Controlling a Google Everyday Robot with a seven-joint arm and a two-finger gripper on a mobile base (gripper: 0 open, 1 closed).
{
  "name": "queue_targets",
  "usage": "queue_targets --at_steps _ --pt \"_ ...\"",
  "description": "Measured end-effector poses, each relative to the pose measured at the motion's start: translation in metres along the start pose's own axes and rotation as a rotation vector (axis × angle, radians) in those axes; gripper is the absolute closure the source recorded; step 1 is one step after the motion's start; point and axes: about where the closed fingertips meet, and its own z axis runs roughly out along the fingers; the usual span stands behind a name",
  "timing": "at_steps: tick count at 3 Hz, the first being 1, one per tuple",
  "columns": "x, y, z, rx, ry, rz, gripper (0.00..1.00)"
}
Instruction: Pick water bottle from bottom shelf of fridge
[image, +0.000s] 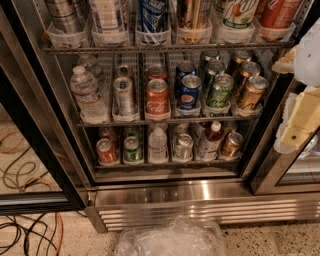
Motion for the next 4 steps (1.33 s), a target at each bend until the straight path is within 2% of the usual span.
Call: queue_targets --at_steps 1,2,4 --pt "0.000 0.000 0.000 0.000 0.000 0.000 0.00" --pt "-0.011 0.000 0.014 -0.003 -0.047 0.025 0.00" --pt "-0.078 0.006 0.102 -0.042 -0.276 0.138 0.00"
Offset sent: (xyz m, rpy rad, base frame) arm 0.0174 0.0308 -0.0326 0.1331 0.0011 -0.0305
